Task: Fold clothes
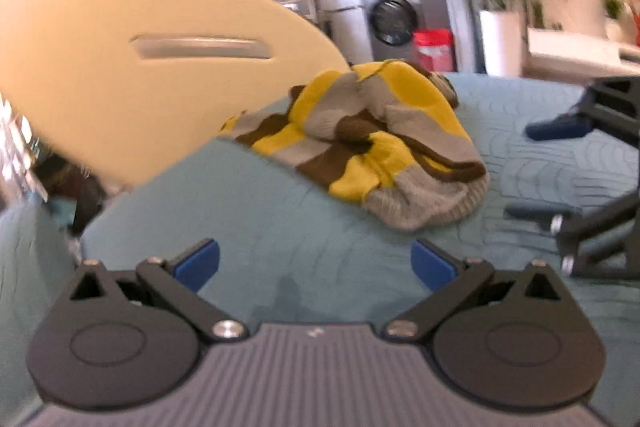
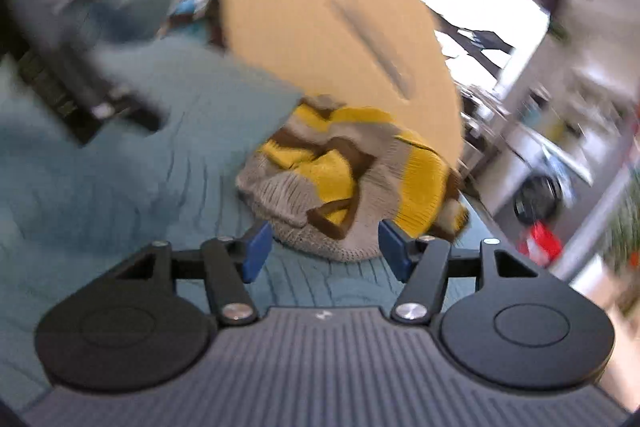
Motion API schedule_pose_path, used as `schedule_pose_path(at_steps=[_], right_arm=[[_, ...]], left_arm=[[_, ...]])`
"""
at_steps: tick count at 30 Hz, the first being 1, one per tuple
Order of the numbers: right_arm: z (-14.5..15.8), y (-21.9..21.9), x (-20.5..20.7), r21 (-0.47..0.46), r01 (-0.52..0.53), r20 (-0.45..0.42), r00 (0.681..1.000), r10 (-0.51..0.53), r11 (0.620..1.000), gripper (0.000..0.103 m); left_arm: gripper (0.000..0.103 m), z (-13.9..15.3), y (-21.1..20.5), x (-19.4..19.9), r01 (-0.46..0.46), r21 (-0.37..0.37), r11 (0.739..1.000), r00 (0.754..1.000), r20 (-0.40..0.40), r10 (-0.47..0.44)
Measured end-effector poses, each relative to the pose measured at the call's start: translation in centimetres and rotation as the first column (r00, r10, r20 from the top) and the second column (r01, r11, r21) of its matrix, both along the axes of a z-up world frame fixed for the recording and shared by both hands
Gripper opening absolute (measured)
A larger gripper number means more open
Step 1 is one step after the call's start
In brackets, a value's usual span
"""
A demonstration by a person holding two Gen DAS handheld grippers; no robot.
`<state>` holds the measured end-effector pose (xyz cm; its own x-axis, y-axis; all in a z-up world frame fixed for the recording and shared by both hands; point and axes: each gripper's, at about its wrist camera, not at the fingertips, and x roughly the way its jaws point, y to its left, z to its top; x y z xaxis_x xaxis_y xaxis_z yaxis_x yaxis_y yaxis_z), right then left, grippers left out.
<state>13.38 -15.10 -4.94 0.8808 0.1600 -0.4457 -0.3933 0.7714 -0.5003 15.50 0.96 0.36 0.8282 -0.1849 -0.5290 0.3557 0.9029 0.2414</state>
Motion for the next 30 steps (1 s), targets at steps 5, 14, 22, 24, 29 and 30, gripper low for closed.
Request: schedule_pose_path(at_steps=[5,14,22,24,29,30], right_arm=[[-2.0,0.7,3.2,-0.049,-0.026,-0.003,1.000,0.026,0.998,0.061],[-2.4,0.5,1.4,0.027,-0.039,0.014,0.999,0.039,0.999,0.012],[-3.0,0.3,1.4,0.027,-0.040,-0.003,0.999,0.040,0.999,0.012],[-3.1,0.2,1.5,0.031,-0.036,0.000,0.999,0.036,0.999,0.012],[-2.4,0.6,-0.9,0.036,-0.127,0.078,0.989,0.123,0.991,0.011],[-2.0,0.6,-1.8,0.036,-0.158,0.092,0.984,0.154,0.987,0.011]], left_arm=[[0.097,-0.9,-0.3,9.3,-0.132,-0.163,0.978,0.972,-0.215,0.095],[0.069,-2.7,-1.0,17.8,-0.302,-0.288,0.909,0.849,-0.515,0.119],[0.007,-4.1,-0.3,19.1,-0.435,-0.410,0.802,0.780,-0.616,0.109],[0.006,-4.0,0.1,18.9,-0.450,-0.424,0.786,0.779,-0.617,0.113],[0.004,-3.1,1.5,15.9,-0.465,-0.470,0.750,0.814,-0.561,0.153],[0.004,-2.8,2.3,14.4,-0.469,-0.494,0.732,0.823,-0.545,0.159]])
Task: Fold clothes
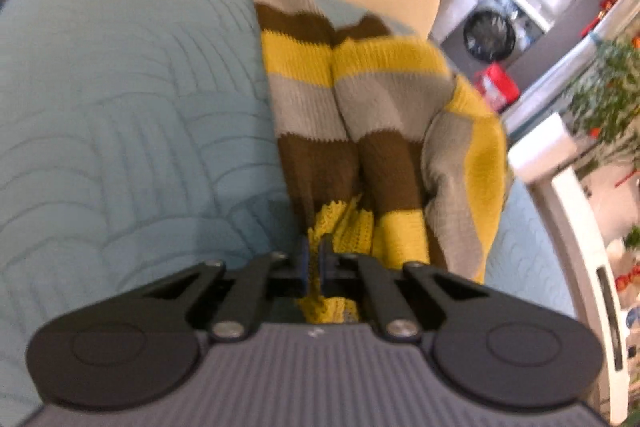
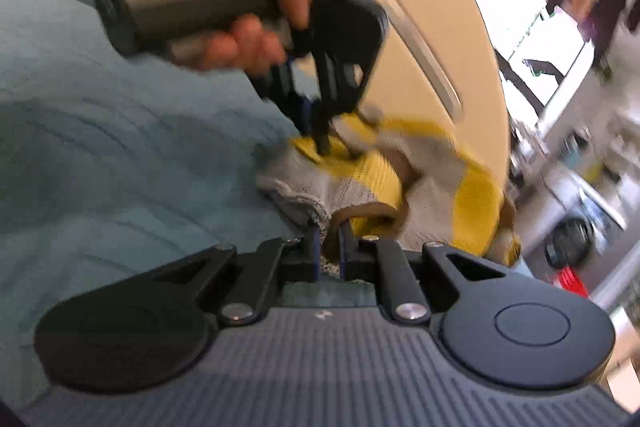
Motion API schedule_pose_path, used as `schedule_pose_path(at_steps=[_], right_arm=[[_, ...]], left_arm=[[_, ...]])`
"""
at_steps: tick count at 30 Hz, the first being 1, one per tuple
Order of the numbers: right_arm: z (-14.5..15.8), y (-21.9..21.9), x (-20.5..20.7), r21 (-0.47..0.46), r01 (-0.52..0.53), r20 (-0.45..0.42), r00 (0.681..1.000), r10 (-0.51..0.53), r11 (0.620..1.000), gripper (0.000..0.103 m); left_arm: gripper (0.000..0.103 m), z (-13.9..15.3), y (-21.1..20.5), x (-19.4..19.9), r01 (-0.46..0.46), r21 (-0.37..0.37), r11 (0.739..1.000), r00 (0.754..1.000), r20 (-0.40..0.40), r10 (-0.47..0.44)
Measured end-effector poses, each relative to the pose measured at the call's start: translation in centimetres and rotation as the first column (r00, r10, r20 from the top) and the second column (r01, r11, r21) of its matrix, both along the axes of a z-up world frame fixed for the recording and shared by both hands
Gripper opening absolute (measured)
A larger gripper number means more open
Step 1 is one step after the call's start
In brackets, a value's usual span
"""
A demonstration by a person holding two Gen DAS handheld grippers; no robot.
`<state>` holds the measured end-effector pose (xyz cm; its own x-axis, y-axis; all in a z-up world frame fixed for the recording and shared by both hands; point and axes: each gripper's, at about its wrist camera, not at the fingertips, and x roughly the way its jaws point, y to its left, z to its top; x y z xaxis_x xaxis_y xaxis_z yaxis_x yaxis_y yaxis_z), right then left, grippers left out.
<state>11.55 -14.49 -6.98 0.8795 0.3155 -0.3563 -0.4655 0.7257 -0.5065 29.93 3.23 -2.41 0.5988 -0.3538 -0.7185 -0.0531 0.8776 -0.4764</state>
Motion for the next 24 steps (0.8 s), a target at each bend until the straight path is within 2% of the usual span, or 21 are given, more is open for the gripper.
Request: schedule_pose_path(at_steps=[4,8,10,13,16,17,18,19,20,21,22,23,24], right_arm=[[0.7,0.3,-4.1,0.011,-0.071,0.022,0.997,0.071,0.997,0.011],[2.2,1.9,-12.6,0.051,-0.167,-0.004,0.986,0.168,0.985,0.011],[3.4,3.5,-18.5,0.057,-0.266,-0.035,0.963,0.268,0.962,0.009],[5.2,5.6,-23.2,0.023,-0.351,-0.033,0.936,0.351,0.936,0.009],[7.4,8.4,-26.7,0.188,-0.344,-0.105,0.924,0.367,0.920,0.008],[7.6,9.7,-27.5,0.247,-0.354,-0.142,0.908,0.395,0.902,0.012],[7.4,10.9,-28.0,0.274,-0.360,-0.163,0.897,0.412,0.892,0.026],[7.2,11.2,-28.1,0.281,-0.360,-0.164,0.895,0.414,0.889,0.036],[7.0,11.1,-28.0,0.300,-0.341,-0.158,0.903,0.399,0.891,0.038],[6.9,10.3,-27.2,0.327,-0.289,-0.161,0.921,0.354,0.900,0.042],[7.0,9.6,-26.6,0.344,-0.252,-0.170,0.931,0.324,0.904,0.048],[7.0,7.7,-25.0,0.396,-0.149,-0.199,0.950,0.243,0.906,0.053],[7.0,5.5,-23.2,0.453,-0.032,-0.230,0.961,0.151,0.891,0.063]], left_arm=[[0.004,1.1,3.1,-5.8,-0.041,-0.024,0.999,0.998,0.049,0.042],[0.004,3.2,7.1,-14.3,-0.065,-0.002,0.998,0.993,0.098,0.065],[0.004,4.4,9.0,-18.8,-0.069,0.012,0.998,0.990,0.122,0.067],[0.005,6.2,12.5,-24.5,-0.093,0.060,0.994,0.985,0.150,0.083],[0.007,7.3,15.9,-26.9,-0.129,0.109,0.986,0.983,0.144,0.113],[0.007,7.4,17.1,-27.3,-0.145,0.127,0.981,0.984,0.123,0.129],[0.007,7.3,18.6,-27.6,-0.178,0.156,0.972,0.983,0.081,0.167],[0.012,7.4,19.4,-28.1,-0.206,0.184,0.961,0.978,0.068,0.196],[0.014,7.7,19.8,-28.6,-0.219,0.201,0.955,0.975,0.071,0.209],[0.023,8.1,20.0,-29.2,-0.231,0.215,0.949,0.972,0.080,0.219],[0.041,8.6,19.8,-30.0,-0.240,0.218,0.946,0.969,0.107,0.222],[0.052,9.2,19.6,-30.8,-0.249,0.220,0.943,0.965,0.134,0.224],[0.072,9.7,19.3,-31.4,-0.255,0.223,0.941,0.962,0.159,0.223]])
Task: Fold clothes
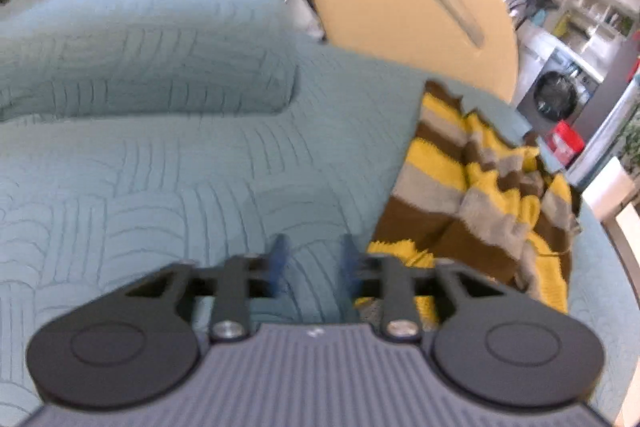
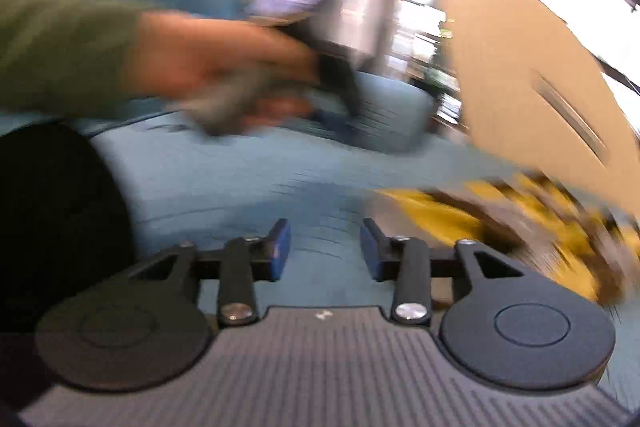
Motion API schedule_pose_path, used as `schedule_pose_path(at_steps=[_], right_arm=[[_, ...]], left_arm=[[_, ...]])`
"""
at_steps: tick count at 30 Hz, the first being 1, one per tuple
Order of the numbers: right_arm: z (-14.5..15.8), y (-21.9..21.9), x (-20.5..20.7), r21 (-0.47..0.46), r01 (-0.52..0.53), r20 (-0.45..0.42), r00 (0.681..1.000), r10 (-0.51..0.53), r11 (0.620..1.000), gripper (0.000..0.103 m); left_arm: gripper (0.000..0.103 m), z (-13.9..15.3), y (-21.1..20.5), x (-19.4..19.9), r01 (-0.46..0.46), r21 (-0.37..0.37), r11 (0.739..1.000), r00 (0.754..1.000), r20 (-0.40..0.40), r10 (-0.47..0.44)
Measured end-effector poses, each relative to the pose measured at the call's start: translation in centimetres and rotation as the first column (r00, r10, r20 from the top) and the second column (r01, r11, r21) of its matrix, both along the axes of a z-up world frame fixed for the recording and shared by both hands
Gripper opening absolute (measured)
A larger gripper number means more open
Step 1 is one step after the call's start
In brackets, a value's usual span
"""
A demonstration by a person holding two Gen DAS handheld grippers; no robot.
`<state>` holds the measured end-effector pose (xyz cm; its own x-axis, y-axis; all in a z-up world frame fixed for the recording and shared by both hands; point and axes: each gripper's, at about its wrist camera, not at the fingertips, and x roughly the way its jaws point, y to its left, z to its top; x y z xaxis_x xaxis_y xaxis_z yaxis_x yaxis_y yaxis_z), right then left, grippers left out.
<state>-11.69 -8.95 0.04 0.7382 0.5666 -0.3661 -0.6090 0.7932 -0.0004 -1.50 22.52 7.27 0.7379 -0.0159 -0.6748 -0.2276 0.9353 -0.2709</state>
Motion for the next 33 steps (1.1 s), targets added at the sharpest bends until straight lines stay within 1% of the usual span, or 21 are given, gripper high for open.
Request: schedule_pose_path(at_steps=[1,2,3,5,8,11,12,14,15,16,18,20,22,23,25,27,29,30,31,32,33], right_arm=[[0.0,-1.0,0.8,0.025,0.063,-0.021,0.998,-0.063,0.998,0.068],[0.0,-3.0,2.6,0.047,0.189,-0.050,0.981,-0.186,0.981,0.070],[-0.1,-4.4,4.5,0.019,0.289,-0.045,0.956,-0.288,0.957,0.070],[-0.3,-4.8,6.4,-0.052,0.325,-0.013,0.945,-0.326,0.944,0.071],[-0.5,-3.6,7.5,-0.107,0.301,0.024,0.954,-0.300,0.948,0.069],[-1.3,-3.1,9.5,-0.138,0.393,0.002,0.918,-0.397,0.909,0.071],[-2.8,-3.0,11.6,-0.173,0.435,-0.086,0.887,-0.454,0.884,0.071],[-4.8,-3.7,13.7,-0.195,0.418,-0.223,0.862,-0.455,0.887,0.070],[-5.0,-4.2,13.7,-0.156,0.410,-0.238,0.868,-0.436,0.899,0.061],[-4.9,-5.1,14.1,-0.119,0.386,-0.287,0.869,-0.404,0.915,0.039],[-3.8,-6.3,12.4,-0.068,0.429,-0.316,0.847,-0.428,0.901,0.016],[-2.9,-7.5,10.6,-0.027,0.468,-0.339,0.827,-0.449,0.883,0.015],[-2.7,-9.2,6.5,0.065,0.546,-0.449,0.763,-0.464,0.835,0.004],[-2.9,-9.4,5.6,0.078,0.559,-0.484,0.745,-0.459,0.826,0.004],[-4.4,-9.8,0.8,0.118,0.603,-0.633,0.658,-0.408,0.789,0.003],[-3.4,-9.5,-1.2,0.089,0.586,-0.586,0.685,-0.434,0.805,0.002],[-1.6,-9.5,-2.2,0.055,0.582,-0.490,0.724,-0.486,0.811,0.012],[-0.9,-9.5,-2.0,0.051,0.581,-0.436,0.745,-0.505,0.812,0.027],[-0.6,-9.5,-1.6,0.049,0.581,-0.406,0.755,-0.515,0.812,0.047],[0.8,-9.7,0.3,0.047,0.592,-0.314,0.773,-0.551,0.804,0.057],[1.3,-9.9,1.3,0.052,0.595,-0.295,0.776,-0.557,0.802,0.069]], left_arm=[[0.083,0.3,-0.8,-0.3,0.008,0.010,1.000,1.000,0.015,-0.008],[0.084,0.5,-1.6,-0.6,0.016,0.021,1.000,0.999,0.031,-0.017],[0.084,0.7,-2.5,-0.9,0.029,0.027,0.999,0.999,0.042,-0.030],[0.084,0.3,-4.6,-0.6,0.066,0.000,0.998,0.997,0.028,-0.066],[0.084,-1.5,-6.1,-1.3,0.105,-0.011,0.994,0.994,0.018,-0.105],[0.084,-3.9,-9.3,-1.5,0.191,0.041,0.981,0.981,0.017,-0.192],[0.083,-5.3,-10.5,-1.5,0.237,0.066,0.969,0.971,-0.020,-0.236],[0.084,-7.2,-12.0,-1.7,0.290,0.144,0.946,0.957,-0.077,-0.281],[0.084,-7.4,-12.6,-2.0,0.309,0.193,0.931,0.951,-0.087,-0.298],[0.085,-7.4,-13.2,-2.3,0.337,0.249,0.908,0.941,-0.100,-0.322],[0.085,-7.1,-12.7,-2.7,0.328,0.227,0.917,0.945,-0.093,-0.315],[0.084,-6.7,-11.7,-3.1,0.300,0.191,0.935,0.954,-0.082,-0.289],[0.084,-6.3,-11.4,-3.1,0.285,0.184,0.941,0.959,-0.067,-0.277],[0.084,-6.0,-11.4,-3.2,0.280,0.187,0.942,0.960,-0.054,-0.275],[0.084,-5.2,-11.9,-3.3,0.283,0.205,0.937,0.958,-0.019,-0.286],[0.085,-4.2,-12.8,-2.7,0.294,0.201,0.934,0.954,-0.004,-0.300],[0.091,-2.8,-13.7,-2.1,0.291,0.170,0.942,0.955,0.012,-0.297],[0.097,-2.5,-14.3,-1.6,0.284,0.160,0.945,0.957,0.015,-0.290],[0.101,-2.4,-15.4,-0.6,0.289,0.154,0.945,0.955,0.015,-0.295],[0.101,-2.7,-16.3,0.0,0.306,0.159,0.939,0.950,0.009,-0.311],[0.100,-3.2,-17.0,0.4,0.322,0.171,0.931,0.945,-0.001,-0.327]])
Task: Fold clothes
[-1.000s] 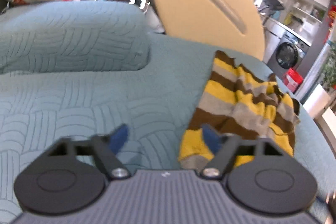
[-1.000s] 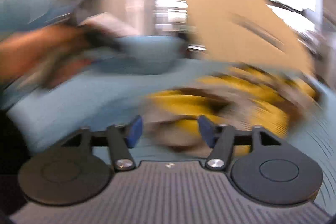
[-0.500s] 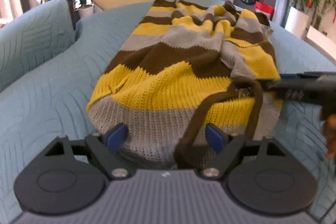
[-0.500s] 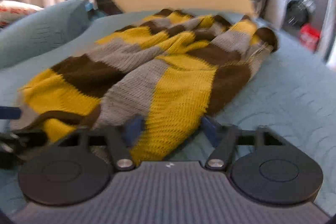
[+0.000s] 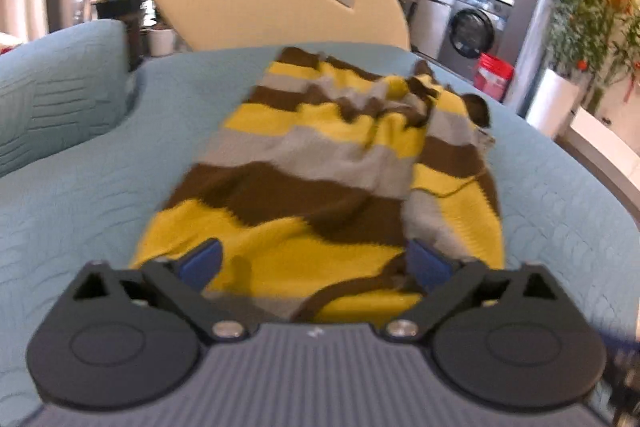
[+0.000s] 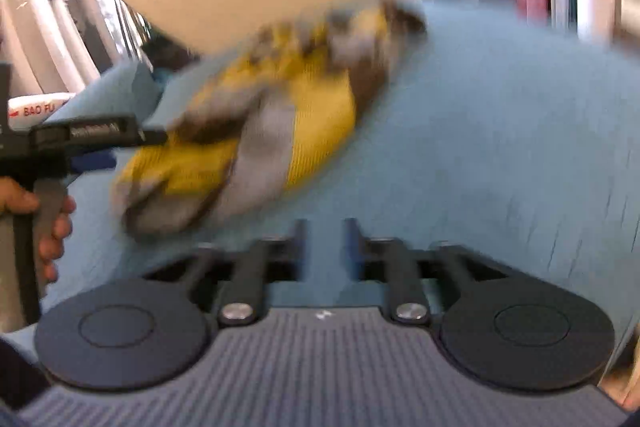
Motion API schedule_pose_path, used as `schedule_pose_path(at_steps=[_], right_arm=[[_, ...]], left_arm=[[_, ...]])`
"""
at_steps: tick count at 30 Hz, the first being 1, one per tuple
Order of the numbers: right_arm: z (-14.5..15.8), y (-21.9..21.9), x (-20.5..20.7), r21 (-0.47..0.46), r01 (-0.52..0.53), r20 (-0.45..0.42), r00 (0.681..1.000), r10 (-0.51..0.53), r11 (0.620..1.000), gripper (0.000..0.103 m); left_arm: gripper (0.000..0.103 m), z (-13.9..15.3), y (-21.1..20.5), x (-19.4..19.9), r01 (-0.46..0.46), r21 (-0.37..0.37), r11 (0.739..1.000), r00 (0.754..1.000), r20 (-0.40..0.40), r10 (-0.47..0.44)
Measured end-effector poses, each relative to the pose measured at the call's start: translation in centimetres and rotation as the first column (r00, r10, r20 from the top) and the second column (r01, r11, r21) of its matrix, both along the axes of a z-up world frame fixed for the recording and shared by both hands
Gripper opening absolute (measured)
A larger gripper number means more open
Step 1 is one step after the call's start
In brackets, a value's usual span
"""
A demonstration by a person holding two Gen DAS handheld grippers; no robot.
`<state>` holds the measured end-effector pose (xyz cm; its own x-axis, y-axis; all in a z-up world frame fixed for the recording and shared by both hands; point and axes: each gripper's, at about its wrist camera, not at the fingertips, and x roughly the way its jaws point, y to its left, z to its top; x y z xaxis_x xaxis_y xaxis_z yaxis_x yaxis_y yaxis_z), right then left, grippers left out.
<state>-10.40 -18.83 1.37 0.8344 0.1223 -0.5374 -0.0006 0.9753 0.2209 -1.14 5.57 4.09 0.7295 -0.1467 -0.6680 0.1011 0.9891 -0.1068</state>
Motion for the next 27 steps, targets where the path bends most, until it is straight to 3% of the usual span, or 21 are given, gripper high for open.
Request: schedule_pose_path(at_steps=[3,4,6,11,15,16,17,18,23,25,27], right_arm=[[2.5,-0.2,6.3,-0.055,0.023,0.063,0.998,-0.020,0.998,0.069],[2.7,-0.1,7.2,-0.056,0.024,0.063,0.998,-0.021,0.998,0.069],[3.5,-0.2,12.9,-0.025,0.017,0.047,0.999,-0.015,1.000,0.069],[2.3,-0.5,24.4,0.007,0.072,-0.087,0.994,-0.071,0.997,0.069],[-1.8,0.1,29.8,0.042,0.108,-0.309,0.947,-0.089,0.993,0.069],[-2.4,0.5,30.4,0.038,0.100,-0.322,0.943,-0.082,0.994,0.065],[-2.9,1.0,30.5,0.002,0.060,-0.332,0.941,-0.056,0.998,0.056],[-2.8,1.6,29.8,-0.056,0.030,-0.290,0.956,-0.045,0.998,0.018],[-0.5,-1.7,23.8,0.020,0.073,-0.128,0.989,-0.070,0.997,0.014],[0.7,-5.2,18.3,0.081,0.135,-0.054,0.990,-0.131,0.988,0.014],[0.5,-8.1,13.8,0.141,0.207,-0.034,0.978,-0.204,0.968,0.014]], left_arm=[[0.091,-3.1,-2.6,0.4,0.106,0.089,0.990,0.994,-0.040,-0.102],[0.093,-3.9,-3.2,0.3,0.135,0.114,0.984,0.990,-0.047,-0.130],[0.094,-4.3,-3.4,0.1,0.150,0.135,0.979,0.989,-0.013,-0.150],[0.094,-4.5,-1.9,1.8,0.158,0.034,0.987,0.987,-0.025,-0.157],[0.095,-4.8,-1.8,1.9,0.180,0.044,0.983,0.984,-0.013,-0.180],[0.096,-4.9,-1.9,1.9,0.187,0.050,0.981,0.982,-0.011,-0.187],[0.096,-4.9,-2.0,1.9,0.191,0.052,0.980,0.982,-0.009,-0.191],[0.096,-4.9,-2.0,2.0,0.195,0.049,0.980,0.981,-0.009,-0.195],[0.096,-4.7,-1.4,2.3,0.186,-0.002,0.983,0.982,-0.022,-0.186],[0.096,-4.5,-1.2,2.3,0.183,-0.016,0.983,0.983,-0.030,-0.183],[0.097,-4.4,-1.2,2.2,0.180,-0.018,0.984,0.983,-0.035,-0.180]])
